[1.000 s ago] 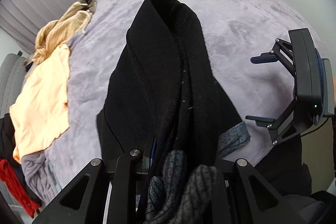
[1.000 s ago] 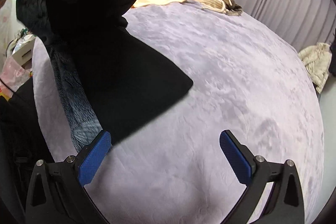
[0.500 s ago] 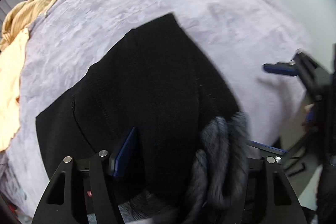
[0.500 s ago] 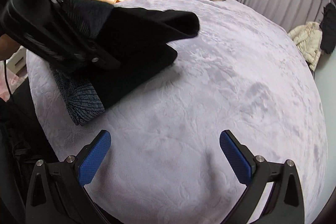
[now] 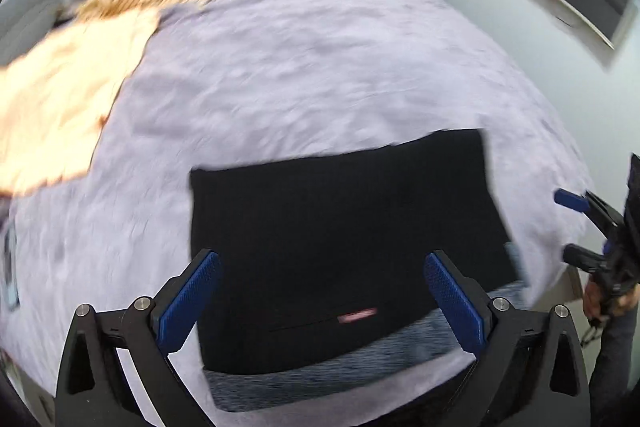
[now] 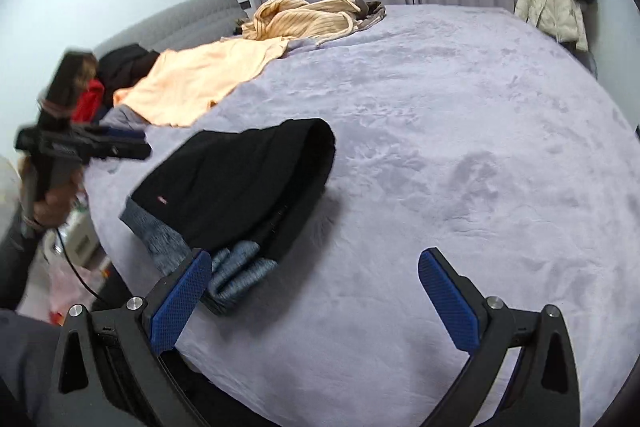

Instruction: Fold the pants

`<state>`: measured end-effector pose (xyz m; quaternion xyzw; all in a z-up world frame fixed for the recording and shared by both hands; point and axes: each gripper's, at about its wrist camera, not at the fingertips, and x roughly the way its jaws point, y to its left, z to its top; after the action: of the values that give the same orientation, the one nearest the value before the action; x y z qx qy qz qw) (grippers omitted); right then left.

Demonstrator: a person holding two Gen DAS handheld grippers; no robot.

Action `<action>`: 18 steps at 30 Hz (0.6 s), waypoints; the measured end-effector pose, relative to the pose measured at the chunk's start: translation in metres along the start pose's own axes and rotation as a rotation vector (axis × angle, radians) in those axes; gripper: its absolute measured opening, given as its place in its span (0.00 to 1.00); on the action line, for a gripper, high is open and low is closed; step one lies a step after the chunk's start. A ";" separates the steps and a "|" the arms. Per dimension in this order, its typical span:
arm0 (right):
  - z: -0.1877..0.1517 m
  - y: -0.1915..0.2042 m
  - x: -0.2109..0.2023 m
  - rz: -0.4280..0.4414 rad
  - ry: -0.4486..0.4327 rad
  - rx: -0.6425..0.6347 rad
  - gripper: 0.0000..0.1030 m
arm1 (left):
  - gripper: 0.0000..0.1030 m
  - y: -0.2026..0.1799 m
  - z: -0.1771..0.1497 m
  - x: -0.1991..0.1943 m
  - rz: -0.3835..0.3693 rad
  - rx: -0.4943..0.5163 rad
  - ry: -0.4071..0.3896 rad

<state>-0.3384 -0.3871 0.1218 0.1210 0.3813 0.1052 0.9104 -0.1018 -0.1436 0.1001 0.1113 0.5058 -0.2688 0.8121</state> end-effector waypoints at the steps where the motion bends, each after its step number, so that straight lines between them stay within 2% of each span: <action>1: 0.003 -0.001 0.011 0.031 0.020 0.038 1.00 | 0.99 0.008 -0.004 0.009 0.024 -0.020 0.017; 3: 0.007 0.001 0.037 0.053 0.066 0.086 1.00 | 0.99 0.023 -0.017 0.028 0.106 -0.045 0.051; 4: 0.007 0.002 0.051 0.067 0.091 0.115 1.00 | 0.99 0.029 -0.024 0.031 0.120 -0.058 0.061; 6: 0.008 0.003 0.073 0.126 0.125 0.194 1.00 | 0.99 0.041 -0.038 0.036 0.061 -0.096 0.076; 7: 0.008 0.006 0.081 0.164 0.136 0.219 0.91 | 0.99 0.046 -0.040 0.037 0.038 -0.113 0.080; 8: 0.010 0.015 0.087 0.203 0.151 0.209 0.38 | 0.99 0.051 -0.040 0.036 0.022 -0.127 0.079; 9: 0.014 0.026 0.091 0.199 0.160 0.170 0.23 | 0.99 0.055 -0.038 0.033 0.027 -0.131 0.073; 11: 0.024 0.050 0.090 0.145 0.144 0.095 0.20 | 0.99 0.059 -0.034 0.019 0.071 -0.123 0.028; 13: 0.035 0.073 0.085 0.180 0.115 0.053 0.18 | 0.99 0.063 -0.030 0.000 0.057 -0.120 -0.030; 15: 0.040 0.088 0.087 0.175 0.115 0.012 0.18 | 0.99 0.069 -0.028 -0.009 0.041 -0.125 -0.067; 18: 0.031 0.077 0.105 0.104 0.179 0.044 0.18 | 0.99 0.073 -0.032 0.010 0.044 -0.132 -0.010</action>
<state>-0.2517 -0.2886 0.0954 0.1506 0.4566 0.1542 0.8632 -0.0823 -0.0720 0.0700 0.0673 0.5157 -0.2175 0.8259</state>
